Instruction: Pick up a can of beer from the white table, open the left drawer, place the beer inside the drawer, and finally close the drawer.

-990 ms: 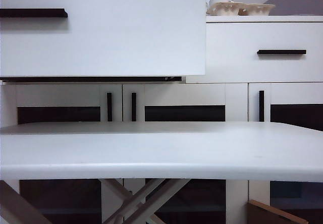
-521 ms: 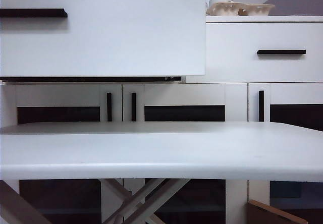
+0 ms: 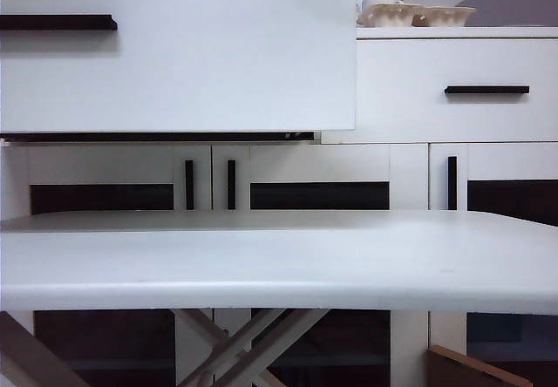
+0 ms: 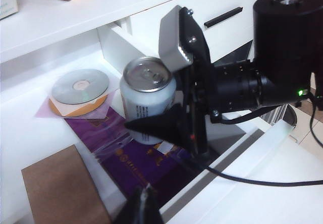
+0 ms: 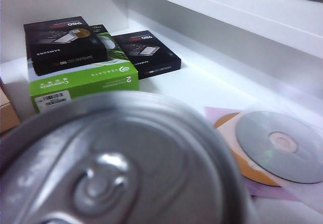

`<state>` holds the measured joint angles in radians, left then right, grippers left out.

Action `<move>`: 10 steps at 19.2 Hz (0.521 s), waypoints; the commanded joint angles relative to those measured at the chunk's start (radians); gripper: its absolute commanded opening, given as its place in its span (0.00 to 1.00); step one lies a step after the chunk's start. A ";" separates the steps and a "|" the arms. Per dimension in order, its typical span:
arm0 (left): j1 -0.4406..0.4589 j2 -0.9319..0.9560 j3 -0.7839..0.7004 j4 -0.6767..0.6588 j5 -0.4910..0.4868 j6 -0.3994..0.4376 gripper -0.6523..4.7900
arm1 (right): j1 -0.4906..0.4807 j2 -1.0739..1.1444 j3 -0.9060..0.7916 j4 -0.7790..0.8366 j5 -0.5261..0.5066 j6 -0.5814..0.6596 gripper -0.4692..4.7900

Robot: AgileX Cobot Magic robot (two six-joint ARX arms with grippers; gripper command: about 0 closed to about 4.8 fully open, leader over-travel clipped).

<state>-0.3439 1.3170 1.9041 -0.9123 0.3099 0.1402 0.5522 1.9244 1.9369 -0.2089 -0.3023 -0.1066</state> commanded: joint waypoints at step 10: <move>0.001 -0.003 0.006 0.023 0.001 -0.002 0.11 | 0.008 -0.004 0.012 -0.002 -0.014 -0.032 1.00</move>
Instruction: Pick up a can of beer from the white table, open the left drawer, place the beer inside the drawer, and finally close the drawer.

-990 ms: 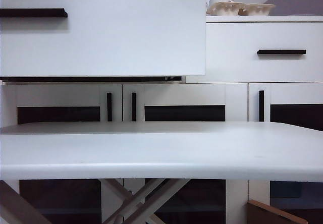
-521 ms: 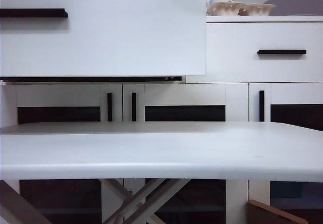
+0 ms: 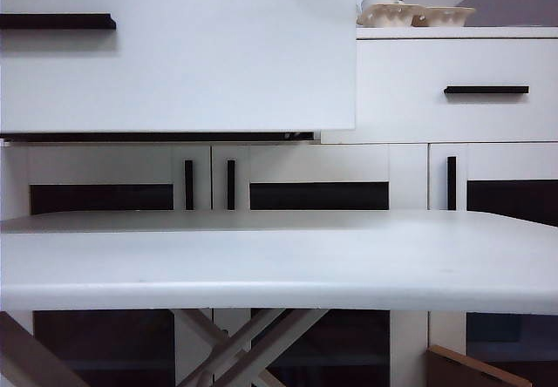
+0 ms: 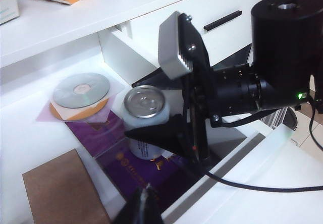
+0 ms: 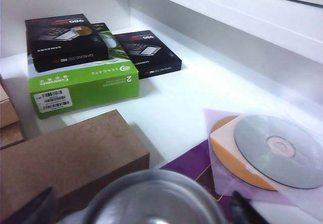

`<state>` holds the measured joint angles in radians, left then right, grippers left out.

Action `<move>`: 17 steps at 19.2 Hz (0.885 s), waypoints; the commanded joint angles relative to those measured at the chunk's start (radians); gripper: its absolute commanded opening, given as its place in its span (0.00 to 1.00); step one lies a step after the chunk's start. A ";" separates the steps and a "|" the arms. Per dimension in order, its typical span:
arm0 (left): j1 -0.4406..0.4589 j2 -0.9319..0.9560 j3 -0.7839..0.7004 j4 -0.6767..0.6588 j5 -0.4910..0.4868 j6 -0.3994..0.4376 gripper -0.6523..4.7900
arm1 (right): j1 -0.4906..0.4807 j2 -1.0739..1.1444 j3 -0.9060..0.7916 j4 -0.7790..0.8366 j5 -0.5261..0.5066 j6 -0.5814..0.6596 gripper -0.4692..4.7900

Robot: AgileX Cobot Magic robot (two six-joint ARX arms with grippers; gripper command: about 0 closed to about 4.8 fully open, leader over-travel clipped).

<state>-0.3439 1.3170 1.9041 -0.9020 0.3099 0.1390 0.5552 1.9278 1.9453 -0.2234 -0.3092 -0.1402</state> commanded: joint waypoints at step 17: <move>0.001 -0.003 0.006 0.014 0.003 0.000 0.11 | 0.005 -0.063 0.004 0.005 0.356 0.010 0.09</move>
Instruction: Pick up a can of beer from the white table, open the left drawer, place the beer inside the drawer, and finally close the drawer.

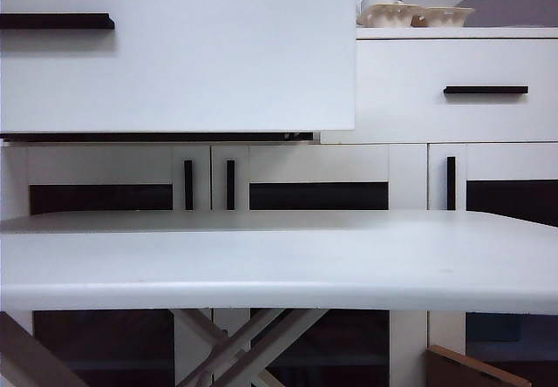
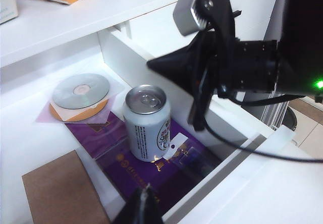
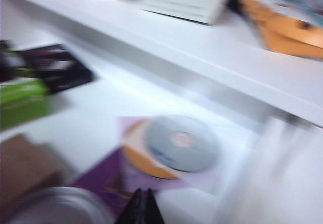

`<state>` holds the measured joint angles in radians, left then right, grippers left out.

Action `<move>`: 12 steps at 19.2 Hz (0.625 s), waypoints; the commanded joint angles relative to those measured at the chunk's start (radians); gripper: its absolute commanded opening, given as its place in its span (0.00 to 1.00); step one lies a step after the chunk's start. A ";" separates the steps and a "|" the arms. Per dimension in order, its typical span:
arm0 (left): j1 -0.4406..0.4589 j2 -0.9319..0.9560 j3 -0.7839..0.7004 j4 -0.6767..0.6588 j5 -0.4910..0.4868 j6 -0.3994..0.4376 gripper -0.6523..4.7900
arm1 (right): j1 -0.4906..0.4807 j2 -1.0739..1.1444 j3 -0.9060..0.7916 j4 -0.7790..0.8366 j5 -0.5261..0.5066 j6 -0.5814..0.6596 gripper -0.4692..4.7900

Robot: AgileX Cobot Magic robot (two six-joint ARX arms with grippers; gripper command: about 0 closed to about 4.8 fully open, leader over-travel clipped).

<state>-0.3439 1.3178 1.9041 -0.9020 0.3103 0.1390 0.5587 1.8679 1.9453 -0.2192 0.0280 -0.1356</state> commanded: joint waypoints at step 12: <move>0.001 -0.004 0.006 0.012 0.003 -0.001 0.11 | 0.009 -0.001 0.004 -0.113 -0.267 0.031 0.09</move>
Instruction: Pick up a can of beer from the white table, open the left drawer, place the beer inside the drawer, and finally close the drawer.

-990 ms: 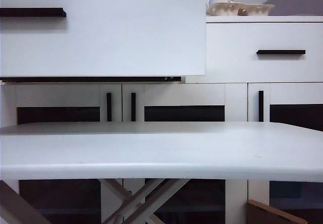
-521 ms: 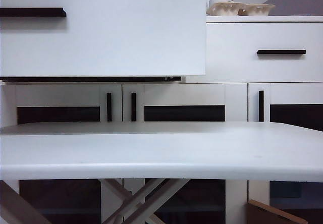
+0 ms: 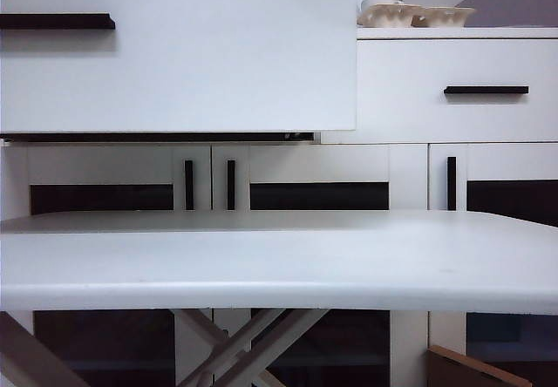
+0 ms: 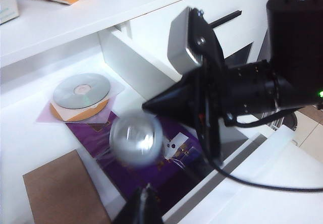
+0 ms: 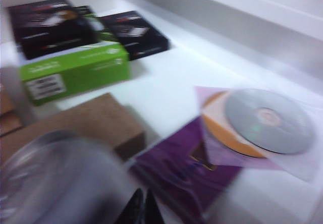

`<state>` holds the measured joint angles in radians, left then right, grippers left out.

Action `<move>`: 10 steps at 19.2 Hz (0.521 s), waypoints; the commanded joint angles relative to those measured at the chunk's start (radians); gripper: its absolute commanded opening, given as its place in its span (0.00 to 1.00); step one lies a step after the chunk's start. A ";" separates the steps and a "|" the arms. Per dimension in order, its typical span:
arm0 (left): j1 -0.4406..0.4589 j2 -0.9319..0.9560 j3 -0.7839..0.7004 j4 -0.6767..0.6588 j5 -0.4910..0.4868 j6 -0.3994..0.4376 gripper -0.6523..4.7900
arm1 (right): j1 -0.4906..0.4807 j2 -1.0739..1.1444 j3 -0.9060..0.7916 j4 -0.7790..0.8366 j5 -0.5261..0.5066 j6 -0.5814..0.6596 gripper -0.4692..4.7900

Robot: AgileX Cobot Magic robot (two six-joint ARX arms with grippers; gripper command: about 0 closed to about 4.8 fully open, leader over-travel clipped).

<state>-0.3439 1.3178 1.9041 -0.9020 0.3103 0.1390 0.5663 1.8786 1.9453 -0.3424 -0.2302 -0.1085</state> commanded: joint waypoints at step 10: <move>0.001 -0.008 0.006 -0.034 0.000 0.003 0.11 | 0.001 -0.246 0.004 -0.233 -0.009 0.027 0.09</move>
<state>-0.3439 1.3151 1.9041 -0.9249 0.3099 0.1390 0.5659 1.6527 1.9457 -0.5179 -0.2359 -0.0891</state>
